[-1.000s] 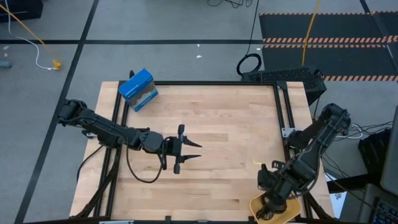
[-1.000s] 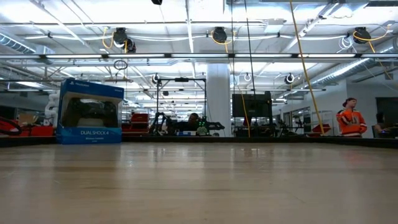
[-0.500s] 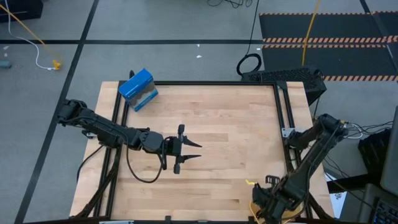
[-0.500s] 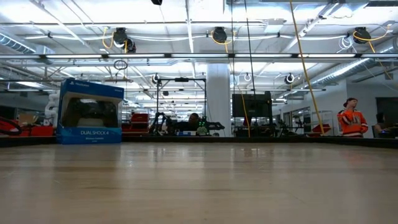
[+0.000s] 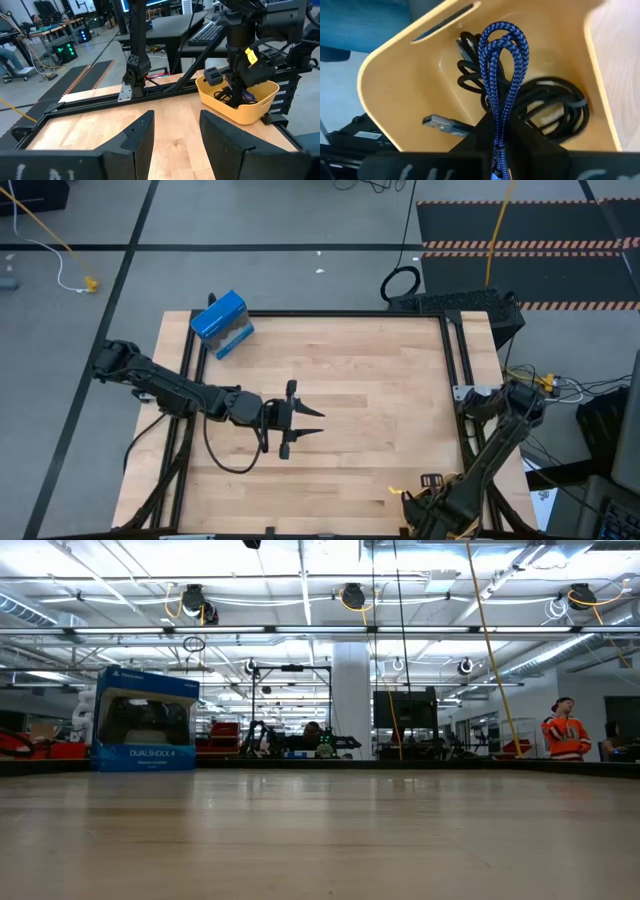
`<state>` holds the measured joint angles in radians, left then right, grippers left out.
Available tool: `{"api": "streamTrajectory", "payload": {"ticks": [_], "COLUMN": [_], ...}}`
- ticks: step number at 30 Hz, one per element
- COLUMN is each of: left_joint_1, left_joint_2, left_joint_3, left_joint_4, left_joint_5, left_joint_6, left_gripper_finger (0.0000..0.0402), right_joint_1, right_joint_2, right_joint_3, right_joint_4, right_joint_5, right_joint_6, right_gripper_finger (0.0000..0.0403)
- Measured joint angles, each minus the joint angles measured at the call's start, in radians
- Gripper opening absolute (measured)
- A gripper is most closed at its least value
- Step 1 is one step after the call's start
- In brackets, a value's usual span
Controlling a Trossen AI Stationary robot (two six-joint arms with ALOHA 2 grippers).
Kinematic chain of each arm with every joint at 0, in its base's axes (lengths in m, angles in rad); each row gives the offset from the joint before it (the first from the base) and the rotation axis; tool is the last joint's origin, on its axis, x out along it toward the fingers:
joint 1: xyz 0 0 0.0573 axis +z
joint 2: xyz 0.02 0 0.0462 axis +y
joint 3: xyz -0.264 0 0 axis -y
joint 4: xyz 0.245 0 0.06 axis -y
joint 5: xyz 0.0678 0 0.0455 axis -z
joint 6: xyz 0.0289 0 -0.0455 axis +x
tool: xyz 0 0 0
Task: Pick and place USB-C Cables
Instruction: Put the blue charger cable into the yellow bin
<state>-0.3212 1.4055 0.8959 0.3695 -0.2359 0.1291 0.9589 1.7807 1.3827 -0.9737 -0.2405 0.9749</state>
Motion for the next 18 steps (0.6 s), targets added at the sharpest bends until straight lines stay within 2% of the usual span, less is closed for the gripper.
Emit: {"api": "streamTrajectory", "payload": {"ticks": [10,18], "left_joint_1": [0.0,0.0], "left_joint_2": [0.0,0.0], "left_joint_3": [0.0,0.0], "left_joint_4": [0.0,0.0], "left_joint_5": [0.0,0.0], "left_joint_6": [0.0,0.0], "left_gripper_finger": [0.0161,0.0161], "right_joint_1": [0.0,-0.001], "right_joint_2": [0.03,0.03], "right_joint_3": [0.0,0.0], "right_joint_4": [0.035,0.032], "right_joint_5": [0.002,0.001], "right_joint_6": [-0.115,-0.131], "right_gripper_finger": [0.002,0.0023]}}
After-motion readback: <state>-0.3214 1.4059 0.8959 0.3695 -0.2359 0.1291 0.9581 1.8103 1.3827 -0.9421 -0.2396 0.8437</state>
